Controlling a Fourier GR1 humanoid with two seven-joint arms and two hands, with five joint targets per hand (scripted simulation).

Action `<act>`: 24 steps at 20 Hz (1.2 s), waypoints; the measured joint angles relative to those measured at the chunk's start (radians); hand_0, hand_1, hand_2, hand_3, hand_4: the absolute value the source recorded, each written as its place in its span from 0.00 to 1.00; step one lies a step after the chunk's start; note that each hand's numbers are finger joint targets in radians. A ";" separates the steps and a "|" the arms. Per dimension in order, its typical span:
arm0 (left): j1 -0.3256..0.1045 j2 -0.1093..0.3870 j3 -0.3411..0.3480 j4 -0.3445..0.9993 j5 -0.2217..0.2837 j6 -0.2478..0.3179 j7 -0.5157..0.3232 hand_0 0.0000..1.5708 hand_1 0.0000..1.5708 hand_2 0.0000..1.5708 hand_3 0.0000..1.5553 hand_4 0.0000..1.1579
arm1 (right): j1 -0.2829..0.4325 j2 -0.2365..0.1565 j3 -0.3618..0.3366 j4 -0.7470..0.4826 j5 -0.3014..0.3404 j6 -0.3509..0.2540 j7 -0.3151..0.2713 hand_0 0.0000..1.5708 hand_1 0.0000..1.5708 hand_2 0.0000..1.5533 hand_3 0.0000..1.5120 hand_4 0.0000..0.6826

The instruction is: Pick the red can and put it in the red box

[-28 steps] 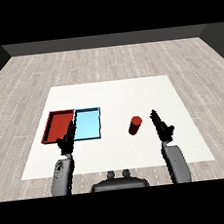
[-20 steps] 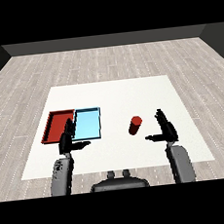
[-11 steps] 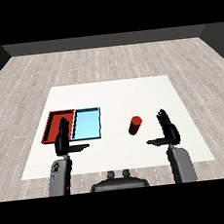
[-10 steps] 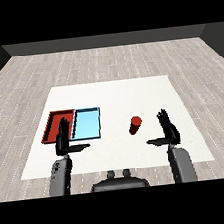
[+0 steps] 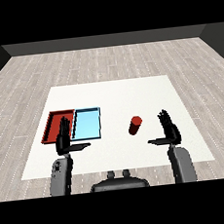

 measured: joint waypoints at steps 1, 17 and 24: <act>0.013 0.004 0.002 0.003 -0.002 -0.005 -0.018 0.00 0.00 0.00 0.00 0.00 | -0.005 0.004 -0.001 0.005 0.002 -0.008 0.002 0.00 0.00 0.00 0.00 0.00; -0.009 0.008 0.013 0.015 0.020 -0.006 -0.008 0.00 0.00 0.00 0.00 0.00 | -0.156 0.027 -0.005 0.197 -0.020 -0.017 -0.002 0.00 0.00 0.00 0.00 0.00; -0.004 0.007 0.009 0.026 0.031 -0.016 -0.027 0.00 0.00 0.00 0.00 0.00 | -0.194 0.064 0.018 0.281 -0.020 -0.042 -0.025 0.00 0.00 0.00 0.00 0.00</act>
